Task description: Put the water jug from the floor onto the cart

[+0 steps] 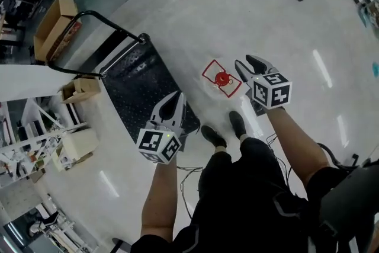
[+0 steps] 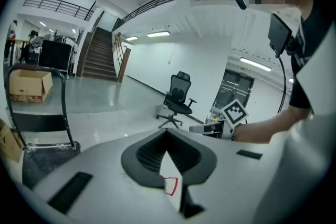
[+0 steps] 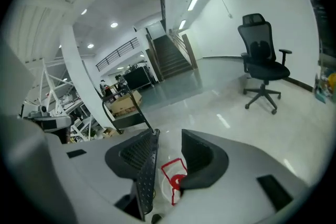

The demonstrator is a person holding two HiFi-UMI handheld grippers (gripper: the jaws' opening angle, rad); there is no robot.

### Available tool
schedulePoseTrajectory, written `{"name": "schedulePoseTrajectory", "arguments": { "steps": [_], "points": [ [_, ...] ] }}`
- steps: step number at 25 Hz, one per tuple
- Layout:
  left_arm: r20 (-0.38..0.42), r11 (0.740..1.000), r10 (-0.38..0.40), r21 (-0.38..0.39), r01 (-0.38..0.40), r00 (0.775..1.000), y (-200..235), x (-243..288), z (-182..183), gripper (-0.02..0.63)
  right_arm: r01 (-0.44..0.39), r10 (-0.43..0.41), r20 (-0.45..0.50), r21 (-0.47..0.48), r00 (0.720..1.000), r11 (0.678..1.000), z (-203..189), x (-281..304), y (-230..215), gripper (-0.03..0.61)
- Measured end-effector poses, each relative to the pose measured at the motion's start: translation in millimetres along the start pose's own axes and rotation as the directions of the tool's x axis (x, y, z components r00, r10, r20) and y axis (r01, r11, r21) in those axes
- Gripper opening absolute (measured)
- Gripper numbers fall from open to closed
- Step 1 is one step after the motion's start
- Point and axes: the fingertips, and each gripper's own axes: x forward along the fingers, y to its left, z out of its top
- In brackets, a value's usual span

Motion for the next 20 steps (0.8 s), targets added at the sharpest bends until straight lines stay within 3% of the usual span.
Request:
{"name": "schedulePoseTrajectory", "arguments": {
  "steps": [4, 8, 11, 15, 20],
  "points": [
    [-0.116, 1.000, -0.011, 0.013, 0.013, 0.993, 9.5, 35.7, -59.5, -0.002, 0.059, -0.046, -0.097, 0.140, 0.994, 0.988, -68.1, 30.1, -41.0, 0.155],
    [-0.200, 0.999, -0.021, -0.045, 0.012, 0.979, 21.4, 64.6, -108.6, -0.002, 0.133, -0.091, -0.218, 0.185, 0.972, 0.974, -138.5, 55.1, -73.2, 0.155],
    [-0.275, 0.997, -0.025, -0.073, 0.005, 0.961, 27.2, 78.7, -147.9, 0.000, 0.172, -0.087, -0.297, 0.271, 0.951, 0.947, -193.5, 67.6, -86.3, 0.155],
    [-0.329, 0.991, -0.052, -0.131, 0.009, 0.943, 27.1, 94.1, -184.2, 0.000, 0.196, -0.067, -0.354, 0.341, 0.933, 0.919, -240.4, 85.6, -96.3, 0.155],
    [-0.391, 0.966, -0.028, -0.248, -0.076, 0.920, 30.7, 95.4, -235.7, -0.001, 0.214, -0.053, -0.409, 0.358, 0.911, 0.909, -278.5, 96.7, -101.8, 0.160]
  ]
}}
